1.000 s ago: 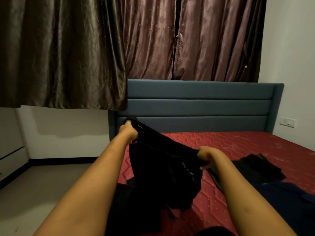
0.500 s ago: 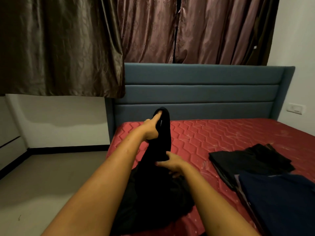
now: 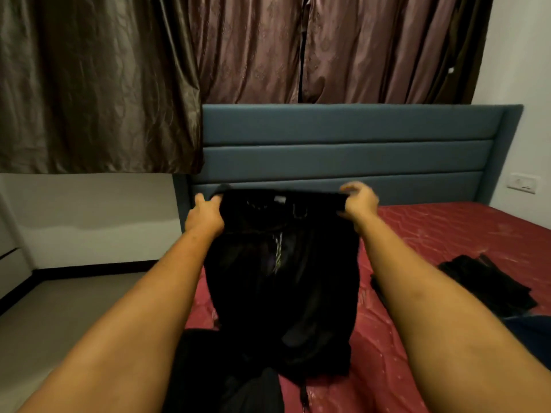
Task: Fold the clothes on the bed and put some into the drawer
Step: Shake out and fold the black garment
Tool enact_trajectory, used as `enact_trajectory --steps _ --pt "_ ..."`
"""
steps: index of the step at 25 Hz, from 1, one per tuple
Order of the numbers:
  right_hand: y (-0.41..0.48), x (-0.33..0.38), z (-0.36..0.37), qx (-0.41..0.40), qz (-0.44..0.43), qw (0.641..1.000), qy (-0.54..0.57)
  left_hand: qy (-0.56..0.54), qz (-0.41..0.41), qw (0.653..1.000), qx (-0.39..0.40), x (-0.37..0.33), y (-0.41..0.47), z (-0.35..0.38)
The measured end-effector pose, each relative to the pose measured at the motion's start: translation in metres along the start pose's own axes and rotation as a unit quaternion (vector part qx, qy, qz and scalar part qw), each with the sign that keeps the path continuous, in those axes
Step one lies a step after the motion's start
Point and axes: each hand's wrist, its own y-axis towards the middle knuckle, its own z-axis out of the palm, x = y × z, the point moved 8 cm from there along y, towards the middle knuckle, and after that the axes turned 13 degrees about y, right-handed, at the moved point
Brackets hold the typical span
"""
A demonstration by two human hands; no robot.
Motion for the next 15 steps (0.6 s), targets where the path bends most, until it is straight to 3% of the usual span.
enact_trajectory --steps 1,3,5,6,8,10,12,13,15 --pt "0.017 0.067 -0.013 -0.051 -0.125 0.99 0.034 -0.089 0.002 0.992 -0.086 -0.011 0.014 -0.034" --pt "0.014 0.164 -0.042 -0.108 -0.353 0.928 0.054 -0.232 0.039 0.931 -0.279 -0.028 0.021 -0.108" --pt "0.005 0.179 -0.069 -0.135 -0.431 0.891 0.033 -0.242 0.119 0.852 -0.449 -0.039 0.004 -0.149" --pt "0.002 0.158 -0.078 -0.144 -0.429 0.892 -0.009 -0.198 0.139 0.853 -0.462 -0.044 -0.001 -0.146" --pt "-0.003 0.08 -0.082 -0.126 -0.351 0.917 -0.144 -0.094 0.174 0.92 -0.338 -0.052 0.002 -0.083" --pt "-0.019 -0.039 -0.079 -0.027 -0.156 0.939 -0.307 0.018 0.25 0.963 -0.103 -0.056 -0.017 0.029" --pt "-0.066 -0.178 -0.079 0.117 0.093 0.888 -0.435 -0.019 0.262 0.958 0.115 -0.033 -0.066 0.134" --pt "-0.097 -0.231 -0.082 0.171 0.183 0.855 -0.453 -0.062 0.235 0.954 0.177 -0.016 -0.094 0.172" --pt "-0.147 -0.285 -0.084 0.221 0.24 0.824 -0.463 -0.147 0.118 0.958 0.218 0.024 -0.141 0.225"
